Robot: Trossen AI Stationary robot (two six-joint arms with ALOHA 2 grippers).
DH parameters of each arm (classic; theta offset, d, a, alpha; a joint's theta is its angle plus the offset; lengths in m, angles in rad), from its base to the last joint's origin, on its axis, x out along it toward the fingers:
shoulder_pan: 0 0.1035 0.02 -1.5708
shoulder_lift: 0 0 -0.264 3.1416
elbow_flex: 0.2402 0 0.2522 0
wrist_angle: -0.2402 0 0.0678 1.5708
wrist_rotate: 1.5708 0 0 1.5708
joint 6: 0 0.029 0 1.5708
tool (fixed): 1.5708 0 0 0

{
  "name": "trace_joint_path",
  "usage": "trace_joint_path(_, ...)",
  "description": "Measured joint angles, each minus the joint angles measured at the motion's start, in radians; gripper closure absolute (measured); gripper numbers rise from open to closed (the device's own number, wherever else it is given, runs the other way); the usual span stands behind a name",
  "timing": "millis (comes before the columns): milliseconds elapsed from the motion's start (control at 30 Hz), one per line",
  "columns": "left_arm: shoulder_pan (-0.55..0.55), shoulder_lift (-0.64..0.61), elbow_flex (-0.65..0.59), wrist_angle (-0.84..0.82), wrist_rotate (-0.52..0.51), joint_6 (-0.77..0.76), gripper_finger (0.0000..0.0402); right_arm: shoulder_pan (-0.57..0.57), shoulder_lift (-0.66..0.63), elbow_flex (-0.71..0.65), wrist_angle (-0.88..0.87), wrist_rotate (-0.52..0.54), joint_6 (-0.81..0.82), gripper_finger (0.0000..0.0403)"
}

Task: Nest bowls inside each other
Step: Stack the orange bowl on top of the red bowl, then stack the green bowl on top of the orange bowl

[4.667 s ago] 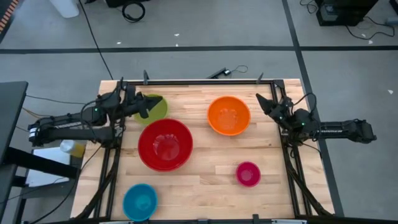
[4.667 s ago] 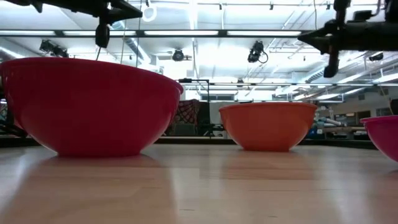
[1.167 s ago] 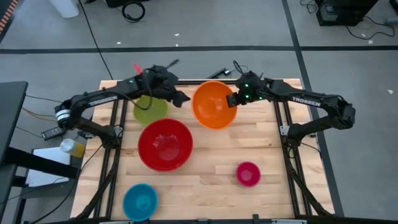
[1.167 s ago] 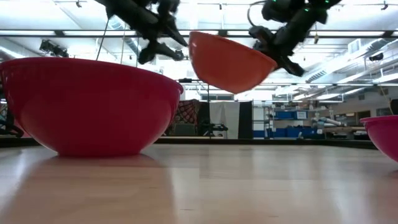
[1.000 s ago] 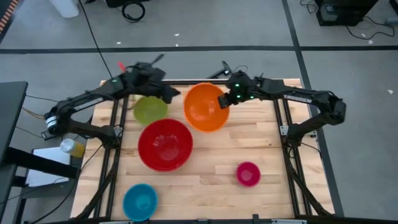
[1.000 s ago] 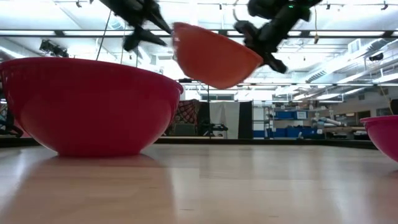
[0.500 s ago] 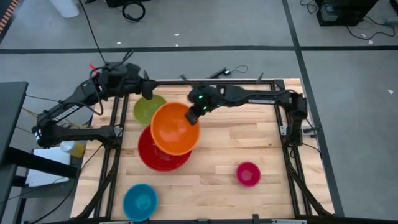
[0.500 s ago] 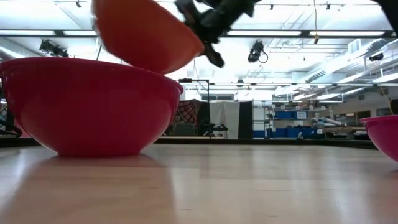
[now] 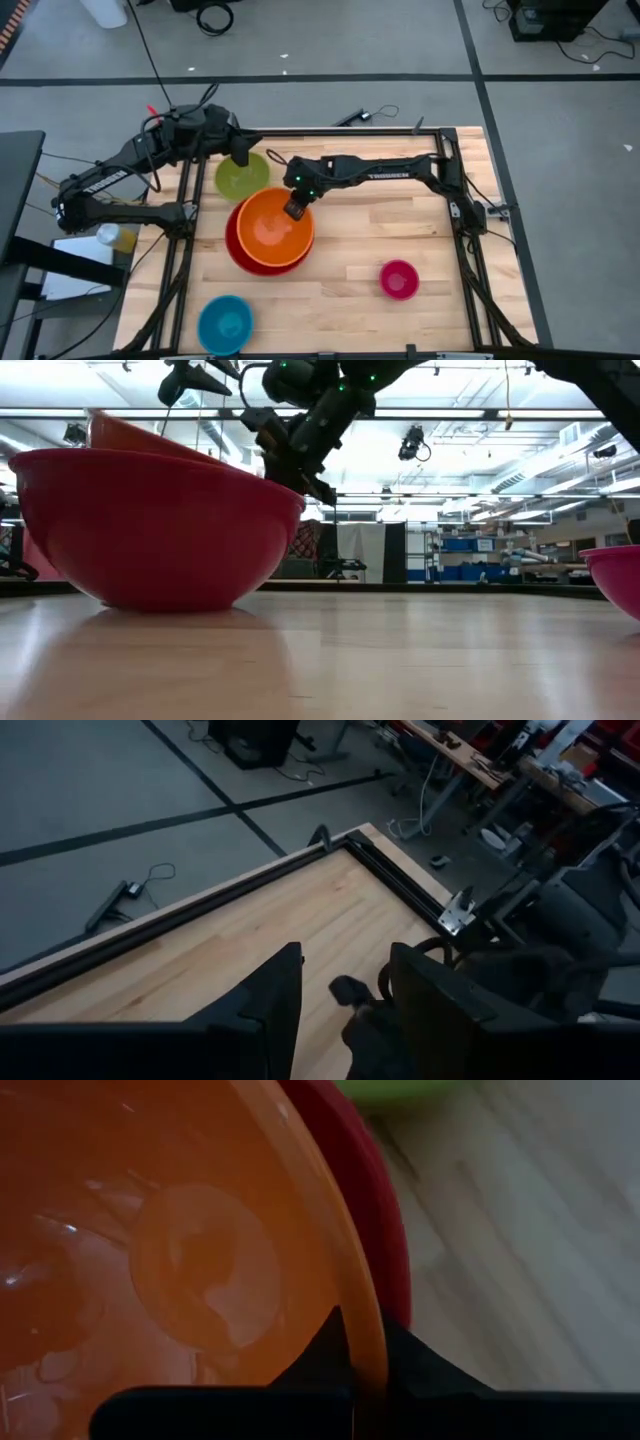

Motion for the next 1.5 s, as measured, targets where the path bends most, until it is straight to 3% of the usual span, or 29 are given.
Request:
trace_joint_path(267,-0.064,0.001,0.0,-0.001,-0.067,0.004,0.0246,0.026,-0.046,0.0,-0.293,0.157,0.005,0.0388)
trace_joint_path(567,-0.068,0.001,0.0,-0.001,-0.074,-0.008,0.0246,0.013,-0.081,-0.001,-0.539,0.233,0.003,0.0387)
trace_joint_path(900,-0.165,0.0,0.001,-0.132,-0.074,-0.069,0.0246,-0.002,-0.081,-0.002,-0.521,0.181,0.026,0.0381)
trace_joint_path(1267,-0.238,0.0,0.001,-0.294,-0.135,-0.208,0.0246,0.015,-0.089,-0.03,-0.523,0.128,0.062,0.0281)
trace_joint_path(1500,-0.236,0.002,0.001,-0.325,-0.132,-0.253,0.0246,0.0,-0.198,-0.03,-0.556,0.131,0.018,0.0228)
